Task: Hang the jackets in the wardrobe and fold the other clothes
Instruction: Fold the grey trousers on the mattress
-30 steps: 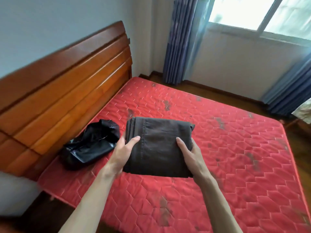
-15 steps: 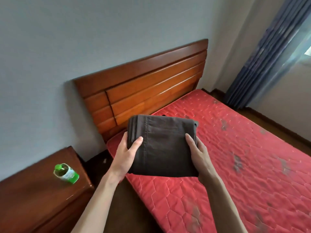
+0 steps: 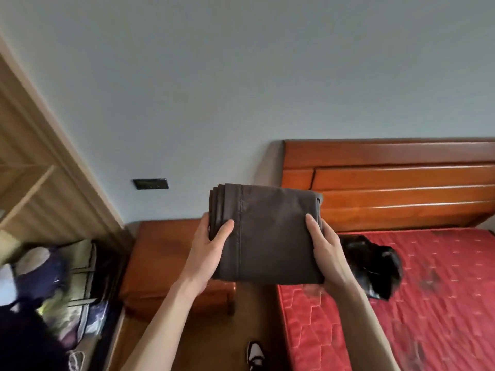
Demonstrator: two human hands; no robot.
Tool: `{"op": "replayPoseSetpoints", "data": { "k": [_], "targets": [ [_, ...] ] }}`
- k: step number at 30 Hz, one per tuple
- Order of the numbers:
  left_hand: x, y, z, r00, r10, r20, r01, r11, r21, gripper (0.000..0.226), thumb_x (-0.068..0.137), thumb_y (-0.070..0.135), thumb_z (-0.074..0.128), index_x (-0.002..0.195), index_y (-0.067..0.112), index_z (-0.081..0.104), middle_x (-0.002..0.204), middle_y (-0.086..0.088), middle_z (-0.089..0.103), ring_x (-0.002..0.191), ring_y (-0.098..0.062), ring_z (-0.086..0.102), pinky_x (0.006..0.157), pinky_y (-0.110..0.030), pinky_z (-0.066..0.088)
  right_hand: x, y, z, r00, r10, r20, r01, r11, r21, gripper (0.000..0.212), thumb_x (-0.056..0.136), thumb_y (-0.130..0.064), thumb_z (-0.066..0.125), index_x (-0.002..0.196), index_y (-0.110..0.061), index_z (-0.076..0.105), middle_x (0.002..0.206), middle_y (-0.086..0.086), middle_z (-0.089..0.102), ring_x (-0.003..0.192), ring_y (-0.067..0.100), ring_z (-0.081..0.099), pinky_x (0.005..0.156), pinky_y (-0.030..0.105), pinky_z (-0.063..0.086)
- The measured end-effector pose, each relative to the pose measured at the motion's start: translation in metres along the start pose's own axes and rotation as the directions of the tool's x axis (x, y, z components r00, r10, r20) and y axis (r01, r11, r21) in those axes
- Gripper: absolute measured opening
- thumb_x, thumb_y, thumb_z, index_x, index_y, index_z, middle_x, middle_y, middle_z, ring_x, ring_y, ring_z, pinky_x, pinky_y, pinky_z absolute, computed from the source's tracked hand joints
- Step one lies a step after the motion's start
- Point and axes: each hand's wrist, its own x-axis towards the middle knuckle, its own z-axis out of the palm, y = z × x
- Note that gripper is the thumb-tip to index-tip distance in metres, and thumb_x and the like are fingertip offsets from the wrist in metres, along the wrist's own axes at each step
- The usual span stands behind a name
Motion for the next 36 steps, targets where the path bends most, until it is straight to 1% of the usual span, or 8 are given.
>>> {"op": "replayPoseSetpoints", "data": {
  "k": [5, 9, 18, 23, 26, 28, 31, 36],
  "targets": [
    [0.029, 0.016, -0.046, 0.974, 0.026, -0.224, -0.025, 1.0, 0.008, 0.023, 0.101, 0.034, 0.064, 0.124, 0.033, 0.064, 0.112, 0.019, 0.074, 0.107, 0.0, 0.069, 0.085, -0.021, 0.054, 0.06, -0.014, 0.067, 0.98, -0.01, 0.199, 0.015, 1.0, -0.024, 0.027, 0.107, -0.034, 0.055, 0.126, -0.021, 0.069, 0.115, -0.005, 0.078, 0.11, 0.012, 0.072, 0.089, 0.027, 0.054],
    [0.048, 0.024, -0.073, 0.917, 0.025, -0.399, -0.028, 1.0, -0.002, 0.023, 0.1, 0.037, 0.065, 0.123, 0.04, 0.063, 0.115, 0.018, 0.073, 0.109, 0.0, 0.067, 0.097, -0.028, 0.052, 0.109, -0.024, 0.118, 0.933, 0.016, 0.361, 0.007, 0.998, -0.064, 0.025, 0.106, -0.036, 0.056, 0.126, -0.025, 0.068, 0.115, -0.005, 0.078, 0.107, 0.012, 0.073, 0.095, 0.036, 0.056],
    [0.041, 0.034, -0.138, 0.616, -0.05, -0.786, -0.06, 0.992, -0.11, 0.026, 0.096, 0.04, 0.069, 0.114, 0.056, 0.061, 0.125, 0.018, 0.067, 0.114, -0.005, 0.064, 0.1, -0.034, 0.053, 0.159, -0.021, 0.258, 0.755, 0.107, 0.647, 0.012, 0.984, -0.177, 0.026, 0.102, -0.039, 0.06, 0.12, -0.024, 0.07, 0.109, 0.003, 0.078, 0.1, 0.024, 0.074, 0.08, 0.035, 0.056],
    [0.016, 0.033, -0.187, 0.45, -0.106, -0.887, -0.094, 0.982, -0.165, 0.035, 0.096, 0.044, 0.066, 0.13, 0.044, 0.056, 0.125, 0.01, 0.065, 0.112, -0.013, 0.065, 0.094, -0.036, 0.057, 0.142, -0.013, 0.342, 0.596, 0.176, 0.783, 0.026, 0.971, -0.238, 0.026, 0.103, -0.041, 0.057, 0.126, -0.029, 0.063, 0.115, 0.002, 0.072, 0.103, 0.021, 0.07, 0.079, 0.032, 0.055],
    [0.0, 0.032, -0.22, 0.357, -0.094, -0.929, -0.15, 0.976, -0.156, 0.026, 0.099, 0.037, 0.065, 0.123, 0.042, 0.061, 0.119, 0.01, 0.069, 0.106, -0.011, 0.069, 0.083, -0.027, 0.056, 0.125, -0.006, 0.393, 0.51, 0.229, 0.829, 0.053, 0.954, -0.296, 0.041, 0.1, -0.048, 0.059, 0.135, -0.027, 0.058, 0.118, 0.001, 0.071, 0.104, 0.022, 0.07, 0.086, 0.037, 0.058],
    [-0.009, 0.031, -0.244, 0.3, -0.101, -0.948, -0.176, 0.971, -0.16, 0.022, 0.098, 0.037, 0.067, 0.118, 0.044, 0.062, 0.118, 0.01, 0.071, 0.104, -0.011, 0.071, 0.086, -0.032, 0.057, 0.112, -0.003, 0.427, 0.46, 0.253, 0.851, 0.077, 0.944, -0.322, 0.047, 0.1, -0.049, 0.058, 0.141, -0.026, 0.053, 0.12, 0.001, 0.069, 0.103, 0.021, 0.07, 0.078, 0.032, 0.058],
    [-0.02, 0.029, -0.282, 0.231, -0.097, -0.968, -0.212, 0.966, -0.147, 0.022, 0.099, 0.035, 0.064, 0.117, 0.046, 0.06, 0.12, 0.009, 0.068, 0.108, -0.016, 0.068, 0.092, -0.039, 0.057, 0.095, 0.0, 0.474, 0.369, 0.298, 0.88, 0.087, 0.932, -0.352, 0.052, 0.102, -0.051, 0.053, 0.15, -0.031, 0.044, 0.124, -0.002, 0.066, 0.105, 0.02, 0.068, 0.073, 0.028, 0.057],
    [-0.029, 0.031, -0.343, 0.189, -0.123, -0.974, -0.238, 0.957, -0.167, 0.029, 0.106, 0.02, 0.053, 0.119, 0.045, 0.054, 0.117, 0.008, 0.064, 0.103, -0.015, 0.065, 0.073, -0.027, 0.052, 0.07, 0.003, 0.544, 0.259, 0.276, 0.926, 0.125, 0.941, -0.315, 0.034, 0.106, -0.048, 0.049, 0.139, -0.045, 0.045, 0.116, -0.012, 0.068, 0.099, 0.01, 0.07, 0.065, 0.016, 0.056]
  ]
}}
